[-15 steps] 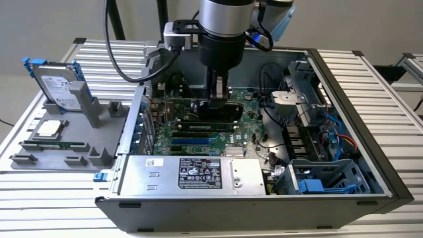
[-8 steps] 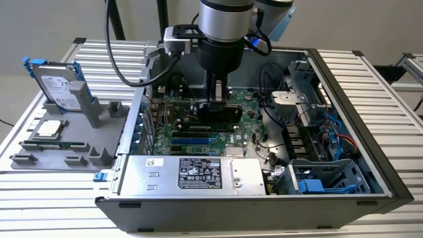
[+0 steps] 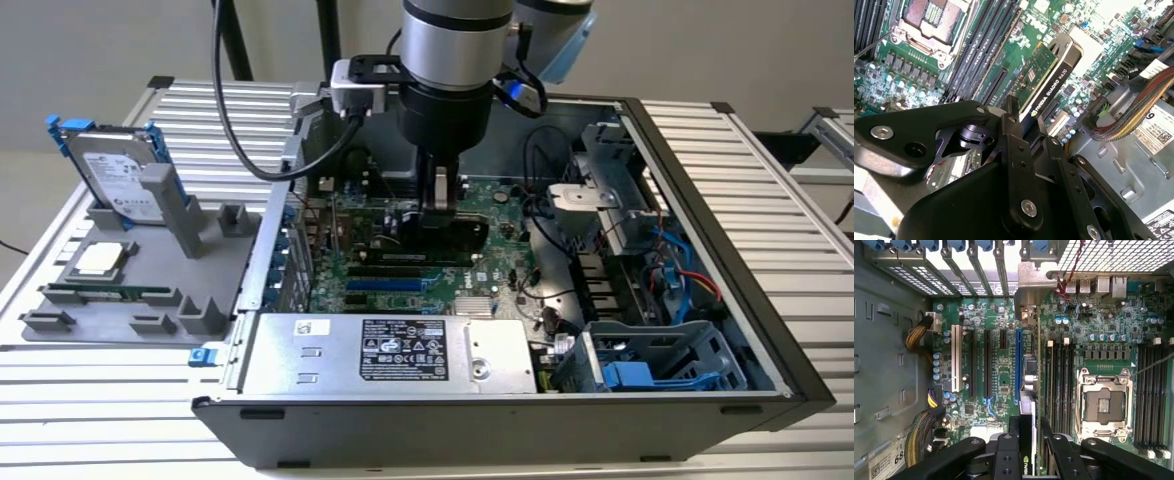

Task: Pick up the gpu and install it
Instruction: 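Insert the gpu into the slot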

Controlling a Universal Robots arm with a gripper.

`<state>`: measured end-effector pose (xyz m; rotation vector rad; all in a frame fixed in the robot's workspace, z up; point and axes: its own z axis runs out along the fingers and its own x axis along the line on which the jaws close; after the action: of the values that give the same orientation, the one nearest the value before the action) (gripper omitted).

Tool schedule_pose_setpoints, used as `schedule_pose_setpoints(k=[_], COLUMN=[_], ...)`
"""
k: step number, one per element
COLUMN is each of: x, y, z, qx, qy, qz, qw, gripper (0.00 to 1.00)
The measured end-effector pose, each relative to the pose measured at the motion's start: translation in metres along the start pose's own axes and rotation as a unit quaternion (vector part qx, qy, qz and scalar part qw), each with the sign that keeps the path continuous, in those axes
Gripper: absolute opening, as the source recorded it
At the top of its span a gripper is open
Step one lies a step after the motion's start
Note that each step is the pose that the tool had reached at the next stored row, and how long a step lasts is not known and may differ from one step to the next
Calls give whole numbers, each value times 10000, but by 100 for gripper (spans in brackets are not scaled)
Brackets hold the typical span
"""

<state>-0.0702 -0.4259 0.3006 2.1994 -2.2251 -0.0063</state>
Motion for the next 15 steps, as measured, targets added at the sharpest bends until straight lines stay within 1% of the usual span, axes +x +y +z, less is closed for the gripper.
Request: schedule_pose_setpoints(k=[11,15], x=[28,28], y=[-1,-1], z=[37,37], qx=[0,0], qy=[1,12], qz=[0,0], qw=[10000,10000], gripper=[0,0])
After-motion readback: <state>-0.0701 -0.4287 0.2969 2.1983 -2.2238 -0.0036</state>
